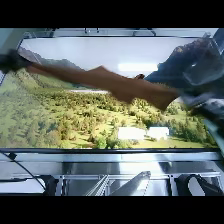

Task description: Fold the shirts.

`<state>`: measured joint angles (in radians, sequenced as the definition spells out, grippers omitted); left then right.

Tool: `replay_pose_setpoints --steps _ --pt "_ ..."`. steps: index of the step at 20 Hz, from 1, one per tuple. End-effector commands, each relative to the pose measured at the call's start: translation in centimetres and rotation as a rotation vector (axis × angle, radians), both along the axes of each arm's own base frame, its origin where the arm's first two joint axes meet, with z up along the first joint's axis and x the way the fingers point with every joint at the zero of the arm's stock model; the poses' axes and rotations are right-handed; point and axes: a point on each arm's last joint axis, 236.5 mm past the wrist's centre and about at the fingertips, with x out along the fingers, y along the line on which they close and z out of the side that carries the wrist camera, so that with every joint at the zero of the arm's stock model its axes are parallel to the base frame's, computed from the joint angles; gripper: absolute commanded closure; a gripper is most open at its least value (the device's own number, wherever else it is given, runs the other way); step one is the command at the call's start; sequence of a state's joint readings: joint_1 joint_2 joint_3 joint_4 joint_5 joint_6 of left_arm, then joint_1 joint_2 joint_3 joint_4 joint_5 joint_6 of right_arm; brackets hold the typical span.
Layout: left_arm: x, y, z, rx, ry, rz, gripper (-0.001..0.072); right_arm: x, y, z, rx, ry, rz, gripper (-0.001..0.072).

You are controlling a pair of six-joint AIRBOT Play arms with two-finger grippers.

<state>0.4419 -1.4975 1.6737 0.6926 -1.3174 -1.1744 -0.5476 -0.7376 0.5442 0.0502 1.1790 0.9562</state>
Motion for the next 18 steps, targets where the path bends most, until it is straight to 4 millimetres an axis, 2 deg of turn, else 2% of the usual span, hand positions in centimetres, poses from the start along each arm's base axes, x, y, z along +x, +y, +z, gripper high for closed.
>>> replay_pose_setpoints --steps 1,2,4,6,8,9,10,11,12,14,15,16,18 --pt "-8.3 -5.6 12.4 -0.082 -0.207 -0.164 0.0681 -3.5 -3.0 14.3 -0.208 -0.317 -0.057 0.0690" --pt "-10.7 -7.2 15.0 -0.065 -0.270 -0.195 0.0681 -4.4 -2.2 17.6 -0.224 -0.404 -0.046 0.0690" --pt "-15.9 -10.7 20.1 0.030 -0.436 -0.246 0.0681 -8.0 0.8 24.9 -0.205 -0.627 0.035 0.0690" --pt "-21.1 -12.2 25.1 0.228 -0.669 -0.189 0.0681 -11.8 3.5 30.0 -0.232 -0.803 0.097 0.0690" --pt "-25.2 -10.5 30.8 0.442 -0.890 0.075 0.0680 -14.6 6.0 33.5 -0.315 -0.912 0.124 0.0690" --pt "-27.0 -8.9 32.7 0.556 -0.958 0.211 0.0680 -15.2 6.8 34.6 -0.365 -0.942 0.116 0.0690" --pt "-28.4 -7.8 33.8 0.646 -0.988 0.309 0.0681 -15.2 7.2 35.2 -0.407 -0.947 0.094 0.0690" --pt "-28.6 -7.2 33.6 0.688 -0.976 0.342 0.0681 -14.0 6.6 34.8 -0.445 -0.891 0.051 0.0690" --pt "-27.7 -6.2 32.5 0.700 -0.915 0.345 0.0680 -11.9 5.3 33.3 -0.477 -0.785 0.008 0.0690" --pt "-23.9 -4.1 28.4 0.602 -0.759 0.267 0.0680 -7.8 2.3 28.7 -0.538 -0.557 -0.061 0.0690" --pt "-21.6 -3.9 26.2 0.495 -0.699 0.200 0.0680 -5.8 0.7 26.0 -0.539 -0.462 -0.084 0.0690" --pt "-18.9 -3.8 23.1 0.387 -0.618 0.111 0.0680 -3.8 -0.1 23.2 -0.520 -0.386 -0.081 0.0690" --pt "-14.1 -4.5 14.6 0.242 -0.393 -0.073 0.0680 0.5 -0.3 15.6 -0.436 -0.210 -0.027 0.0689"
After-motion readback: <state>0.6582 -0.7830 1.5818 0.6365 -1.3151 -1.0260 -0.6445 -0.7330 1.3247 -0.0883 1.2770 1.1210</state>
